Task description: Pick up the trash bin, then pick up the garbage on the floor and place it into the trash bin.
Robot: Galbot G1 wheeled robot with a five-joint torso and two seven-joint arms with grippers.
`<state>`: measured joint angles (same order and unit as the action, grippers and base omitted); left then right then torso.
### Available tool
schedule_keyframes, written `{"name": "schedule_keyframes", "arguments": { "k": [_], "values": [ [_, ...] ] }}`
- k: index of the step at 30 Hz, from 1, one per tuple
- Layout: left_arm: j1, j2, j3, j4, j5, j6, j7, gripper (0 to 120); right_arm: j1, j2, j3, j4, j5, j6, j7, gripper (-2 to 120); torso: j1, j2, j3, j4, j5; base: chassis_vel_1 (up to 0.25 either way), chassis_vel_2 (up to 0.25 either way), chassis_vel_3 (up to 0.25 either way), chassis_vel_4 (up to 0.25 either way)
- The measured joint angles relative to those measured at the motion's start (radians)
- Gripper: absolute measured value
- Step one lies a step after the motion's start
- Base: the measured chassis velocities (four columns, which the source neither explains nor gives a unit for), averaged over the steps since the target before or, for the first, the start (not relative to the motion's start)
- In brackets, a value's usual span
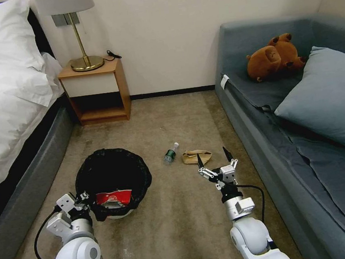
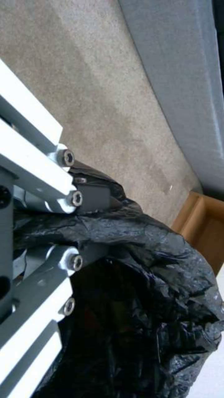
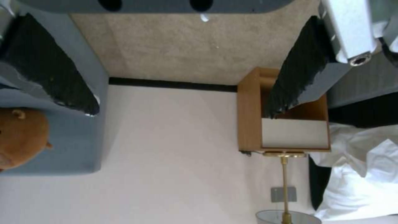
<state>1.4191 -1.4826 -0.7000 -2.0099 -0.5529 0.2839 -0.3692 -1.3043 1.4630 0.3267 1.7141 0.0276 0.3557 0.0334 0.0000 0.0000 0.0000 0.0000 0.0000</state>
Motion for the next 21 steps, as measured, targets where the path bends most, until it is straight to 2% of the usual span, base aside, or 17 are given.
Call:
{"name": "schedule_keyframes", "arguments": {
  "k": [21],
  "values": [
    [0.015,-0.003,0.008,0.014,0.008,-0.014,0.005,4,-0.002,0.006,0.01,-0.013,0.015,0.014,-0.022,99,0.0,0.0,0.0,0.0,0.0,-0.002,0.003,0.002,-0.002]
  ]
}}
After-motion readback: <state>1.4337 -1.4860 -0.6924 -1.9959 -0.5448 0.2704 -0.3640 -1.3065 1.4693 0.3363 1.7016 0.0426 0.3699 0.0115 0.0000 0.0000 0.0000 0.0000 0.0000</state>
